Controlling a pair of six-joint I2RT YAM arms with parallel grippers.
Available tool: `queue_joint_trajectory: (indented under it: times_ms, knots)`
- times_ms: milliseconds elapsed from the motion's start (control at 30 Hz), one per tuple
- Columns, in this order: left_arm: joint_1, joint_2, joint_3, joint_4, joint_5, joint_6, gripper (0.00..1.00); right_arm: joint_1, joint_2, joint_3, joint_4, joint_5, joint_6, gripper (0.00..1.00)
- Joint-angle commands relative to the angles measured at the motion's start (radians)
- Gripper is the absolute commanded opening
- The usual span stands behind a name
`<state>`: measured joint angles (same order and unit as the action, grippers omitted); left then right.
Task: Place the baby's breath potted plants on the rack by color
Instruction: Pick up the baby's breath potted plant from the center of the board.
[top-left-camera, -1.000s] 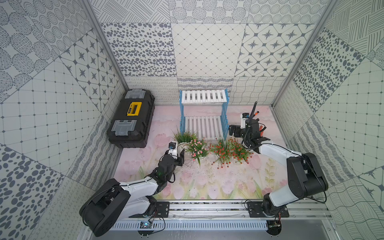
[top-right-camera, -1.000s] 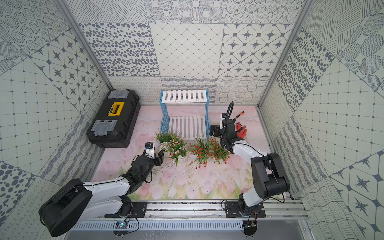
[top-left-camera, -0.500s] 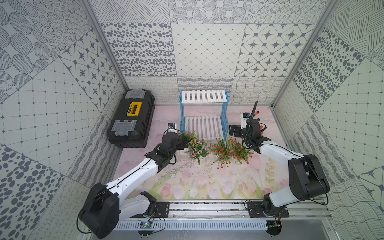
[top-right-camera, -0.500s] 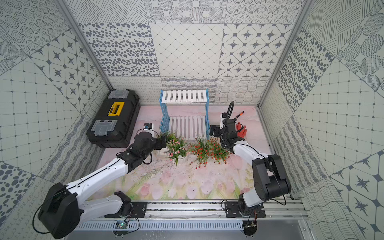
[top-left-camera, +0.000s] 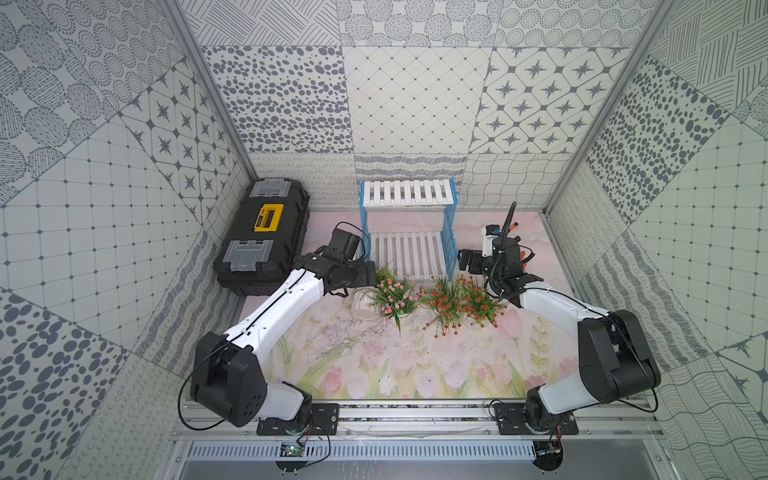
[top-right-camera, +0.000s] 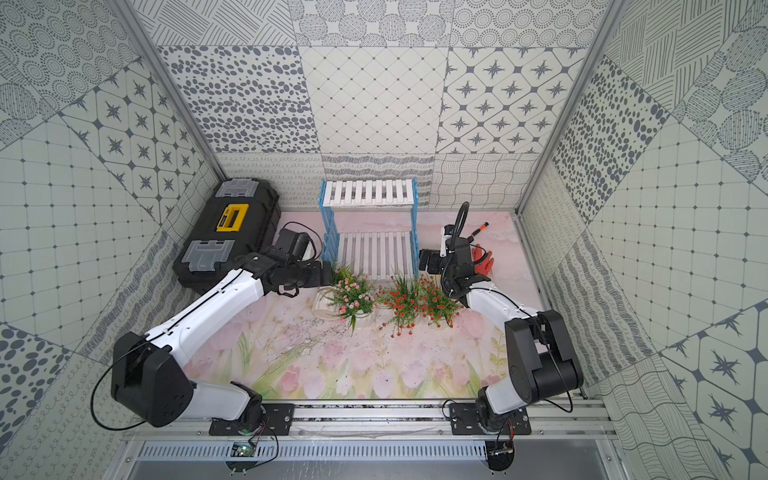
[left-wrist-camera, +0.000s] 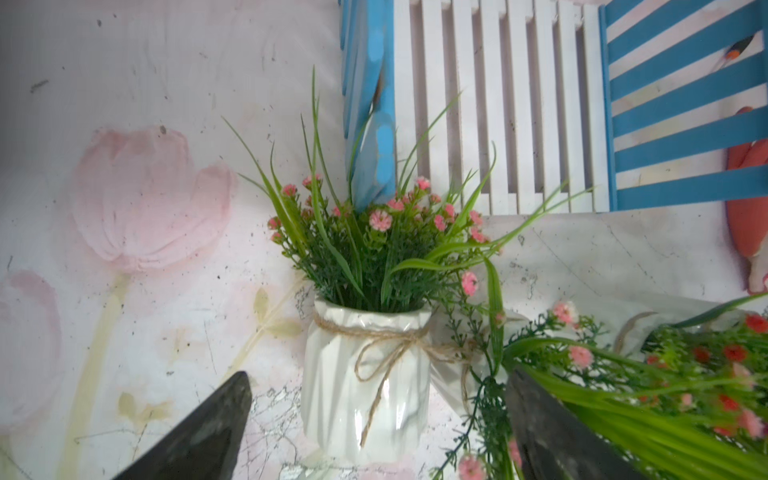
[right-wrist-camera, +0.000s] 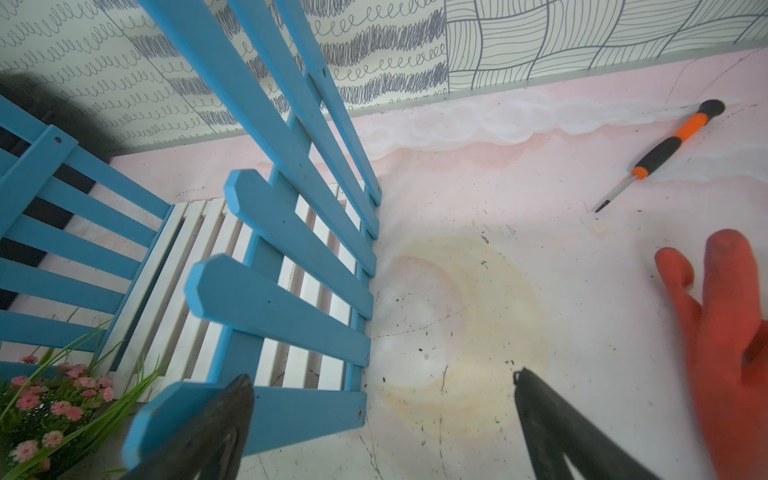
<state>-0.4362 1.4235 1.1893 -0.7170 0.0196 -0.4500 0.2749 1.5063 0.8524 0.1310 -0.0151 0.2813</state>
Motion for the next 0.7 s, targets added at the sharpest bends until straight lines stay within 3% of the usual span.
queue_joint_trajectory:
  times_ms: [0, 367, 667]
  knots:
    - [0.004, 0.054, 0.030, -0.320, 0.122, 0.009, 0.95, 0.006, -0.010, -0.013, 0.045, -0.011, 0.009, 0.98]
    - [0.002, 0.180, 0.063, -0.262, 0.176, 0.057, 0.95, 0.006, -0.028, -0.023, 0.041, 0.002, 0.004, 0.98]
    - [-0.002, 0.272, 0.097, -0.261, 0.149, 0.092, 0.94, 0.006, -0.022, -0.023, 0.043, -0.001, 0.007, 0.98]
